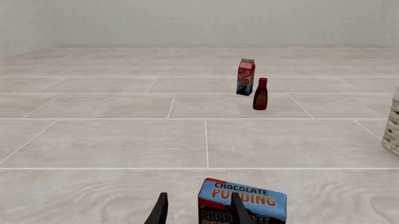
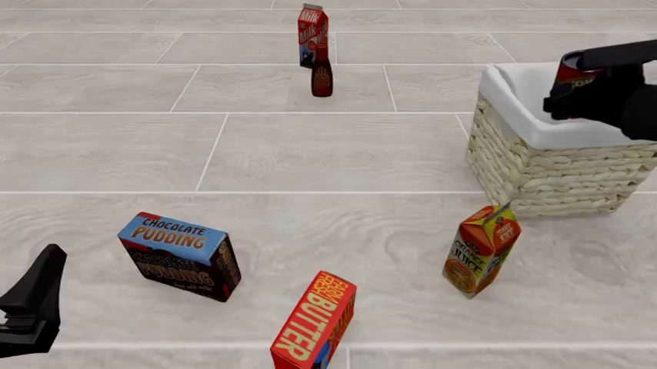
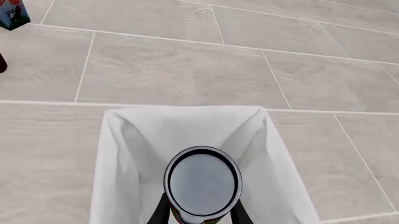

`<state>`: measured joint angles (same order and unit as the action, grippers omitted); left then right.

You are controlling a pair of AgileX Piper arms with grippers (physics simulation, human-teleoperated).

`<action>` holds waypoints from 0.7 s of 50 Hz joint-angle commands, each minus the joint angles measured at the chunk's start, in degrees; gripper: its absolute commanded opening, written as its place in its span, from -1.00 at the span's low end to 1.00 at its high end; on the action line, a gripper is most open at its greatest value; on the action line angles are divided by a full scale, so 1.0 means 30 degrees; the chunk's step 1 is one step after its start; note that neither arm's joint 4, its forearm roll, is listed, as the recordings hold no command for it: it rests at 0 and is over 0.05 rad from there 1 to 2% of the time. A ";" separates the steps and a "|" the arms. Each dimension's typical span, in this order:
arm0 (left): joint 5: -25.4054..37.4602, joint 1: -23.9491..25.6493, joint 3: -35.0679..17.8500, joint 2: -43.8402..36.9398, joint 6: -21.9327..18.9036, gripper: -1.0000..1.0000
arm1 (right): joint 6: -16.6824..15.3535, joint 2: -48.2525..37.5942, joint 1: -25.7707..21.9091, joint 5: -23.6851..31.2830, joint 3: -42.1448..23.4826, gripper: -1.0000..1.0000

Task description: Pick the tomato sauce and place it in the basket.

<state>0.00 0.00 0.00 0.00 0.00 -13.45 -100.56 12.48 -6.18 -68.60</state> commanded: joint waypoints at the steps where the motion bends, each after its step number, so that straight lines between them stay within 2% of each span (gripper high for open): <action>1: 0.0000 0.0000 0.0000 0.0000 0.0000 1.00 | 0.0379 -0.0575 0.0042 -0.0087 -0.0407 -1.00; 20: 0.0000 0.0000 0.0000 0.0000 0.0000 1.00 | 0.0298 -0.0696 0.0204 -0.0029 -0.0597 -1.00; 27: 0.0000 0.0000 0.0000 0.0000 0.0000 1.00 | 0.0703 -0.0822 0.0155 0.0099 -0.0785 -1.00; 28: 0.0000 0.0000 0.0000 0.0000 0.0000 1.00 | 0.0743 -0.0836 0.0181 0.0133 -0.0814 1.00; 29: 0.0000 0.0000 0.0000 0.0000 0.0000 1.00 | 0.1064 -0.1081 0.0250 0.0582 -0.1119 1.00; 35: 0.0000 0.0000 0.0000 0.0000 0.0000 1.00 | 0.1150 -0.0988 0.0159 0.0331 -0.1037 1.00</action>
<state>0.00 0.00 0.00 0.00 0.00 -11.62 -103.14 13.00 -5.60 -71.02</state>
